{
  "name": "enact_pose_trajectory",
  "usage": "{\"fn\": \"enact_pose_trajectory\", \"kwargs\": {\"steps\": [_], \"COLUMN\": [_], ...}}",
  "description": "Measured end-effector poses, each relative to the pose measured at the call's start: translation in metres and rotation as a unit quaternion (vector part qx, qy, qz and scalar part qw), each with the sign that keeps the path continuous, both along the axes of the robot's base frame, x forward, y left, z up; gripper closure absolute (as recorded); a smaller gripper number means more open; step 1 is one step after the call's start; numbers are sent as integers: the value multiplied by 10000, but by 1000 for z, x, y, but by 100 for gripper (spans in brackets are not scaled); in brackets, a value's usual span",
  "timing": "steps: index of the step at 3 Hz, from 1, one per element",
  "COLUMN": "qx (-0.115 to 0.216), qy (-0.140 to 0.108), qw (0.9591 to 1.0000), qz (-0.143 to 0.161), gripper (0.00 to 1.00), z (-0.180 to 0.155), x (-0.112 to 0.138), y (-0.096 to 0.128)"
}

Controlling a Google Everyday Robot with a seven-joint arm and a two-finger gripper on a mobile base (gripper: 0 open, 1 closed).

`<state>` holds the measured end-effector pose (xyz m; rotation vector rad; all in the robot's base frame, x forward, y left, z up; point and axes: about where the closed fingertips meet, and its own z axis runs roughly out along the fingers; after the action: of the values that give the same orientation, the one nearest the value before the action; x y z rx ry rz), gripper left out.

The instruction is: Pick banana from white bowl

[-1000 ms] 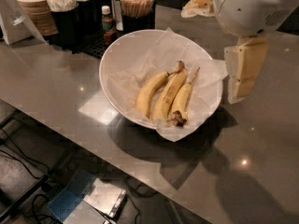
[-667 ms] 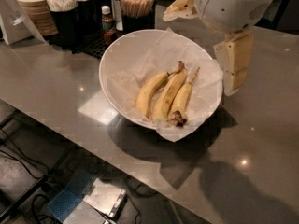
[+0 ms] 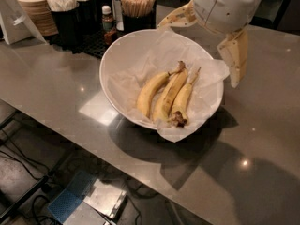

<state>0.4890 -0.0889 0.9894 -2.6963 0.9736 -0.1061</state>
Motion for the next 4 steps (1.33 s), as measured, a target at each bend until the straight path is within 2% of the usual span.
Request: {"fn": "enact_pose_trajectory", "kwargs": {"steps": [1, 2, 3, 4], "qx": [70, 165, 441, 588], "qy": [-149, -120, 93, 239], "qw": [9999, 9998, 9988, 9976], "qz": [49, 15, 171, 280], "gripper": [0, 0, 0, 0], "z": [2, -6, -32, -49], "x": [7, 10, 10, 13], "y": [5, 1, 4, 21]}}
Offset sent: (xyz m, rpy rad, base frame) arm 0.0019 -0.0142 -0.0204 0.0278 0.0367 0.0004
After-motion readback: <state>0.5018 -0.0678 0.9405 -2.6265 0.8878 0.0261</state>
